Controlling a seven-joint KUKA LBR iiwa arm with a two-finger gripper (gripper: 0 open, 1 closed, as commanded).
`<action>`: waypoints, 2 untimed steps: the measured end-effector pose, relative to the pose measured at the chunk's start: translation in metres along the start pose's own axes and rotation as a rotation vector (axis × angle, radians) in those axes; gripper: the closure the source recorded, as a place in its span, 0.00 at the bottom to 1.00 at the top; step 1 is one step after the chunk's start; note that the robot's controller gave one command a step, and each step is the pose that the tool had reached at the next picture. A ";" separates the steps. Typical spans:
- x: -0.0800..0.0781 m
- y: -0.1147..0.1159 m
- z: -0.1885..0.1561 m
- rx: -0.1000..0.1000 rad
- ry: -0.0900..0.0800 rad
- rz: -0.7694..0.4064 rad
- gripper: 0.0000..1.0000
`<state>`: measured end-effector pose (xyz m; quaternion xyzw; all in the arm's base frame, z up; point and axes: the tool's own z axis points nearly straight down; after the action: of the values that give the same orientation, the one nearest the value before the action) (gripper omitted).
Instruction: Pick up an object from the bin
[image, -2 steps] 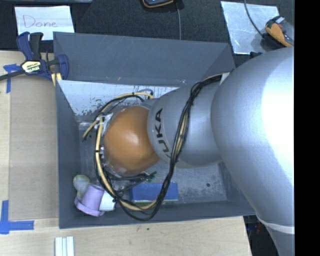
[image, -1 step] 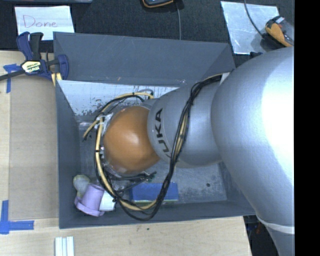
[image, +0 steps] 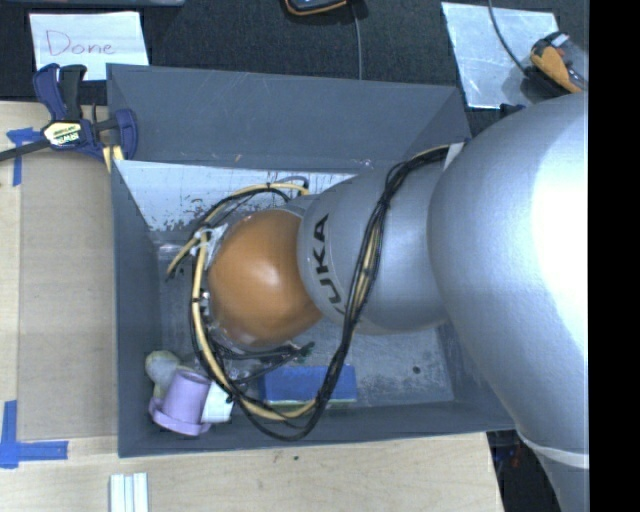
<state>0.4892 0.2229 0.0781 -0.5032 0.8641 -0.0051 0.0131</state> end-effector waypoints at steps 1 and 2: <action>-0.001 0.000 -0.008 0.001 -0.003 0.001 1.00; -0.001 -0.001 -0.010 0.002 -0.005 0.003 1.00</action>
Offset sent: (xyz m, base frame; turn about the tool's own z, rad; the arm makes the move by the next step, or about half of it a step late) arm 0.0003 0.0003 0.0110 0.0005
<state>0.4899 0.2235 0.0879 -0.5021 0.8647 -0.0047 0.0156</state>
